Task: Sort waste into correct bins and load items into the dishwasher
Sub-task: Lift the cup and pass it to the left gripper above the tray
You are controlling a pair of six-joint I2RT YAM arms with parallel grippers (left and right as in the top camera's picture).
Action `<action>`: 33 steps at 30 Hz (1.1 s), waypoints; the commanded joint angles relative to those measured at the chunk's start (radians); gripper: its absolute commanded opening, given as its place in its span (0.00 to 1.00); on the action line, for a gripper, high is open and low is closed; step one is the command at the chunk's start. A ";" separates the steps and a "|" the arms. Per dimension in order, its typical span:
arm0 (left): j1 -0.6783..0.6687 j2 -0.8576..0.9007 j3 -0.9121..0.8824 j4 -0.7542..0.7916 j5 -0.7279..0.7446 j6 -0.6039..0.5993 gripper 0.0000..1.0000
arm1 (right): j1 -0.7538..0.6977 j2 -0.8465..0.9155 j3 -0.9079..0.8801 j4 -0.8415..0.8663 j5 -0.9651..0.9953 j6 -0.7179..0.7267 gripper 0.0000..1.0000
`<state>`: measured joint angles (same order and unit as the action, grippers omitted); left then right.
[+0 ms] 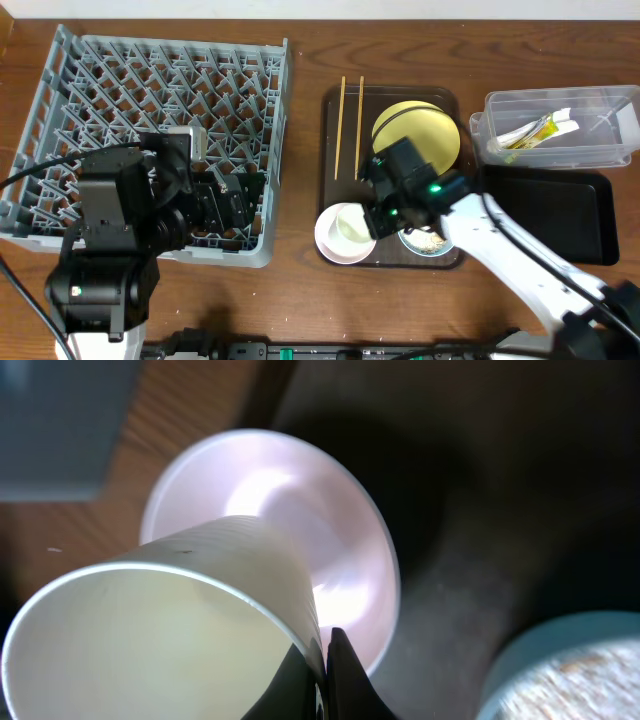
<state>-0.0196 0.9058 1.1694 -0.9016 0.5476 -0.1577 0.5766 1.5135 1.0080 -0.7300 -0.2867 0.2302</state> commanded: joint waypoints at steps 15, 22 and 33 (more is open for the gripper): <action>0.006 0.235 0.022 0.190 0.734 -0.046 0.93 | -0.460 -0.146 0.136 0.388 -1.108 -0.088 0.01; -0.022 0.312 0.022 0.262 0.940 -0.046 0.92 | -0.400 -0.145 0.136 0.461 -1.054 0.009 0.01; -0.086 0.314 0.022 0.283 0.937 -0.046 0.83 | -0.239 -0.145 0.137 0.572 -0.911 0.070 0.01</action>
<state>-0.0845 1.2224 1.1706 -0.6228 1.4498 -0.2073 0.2977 1.3697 1.1328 -0.1711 -1.2697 0.2584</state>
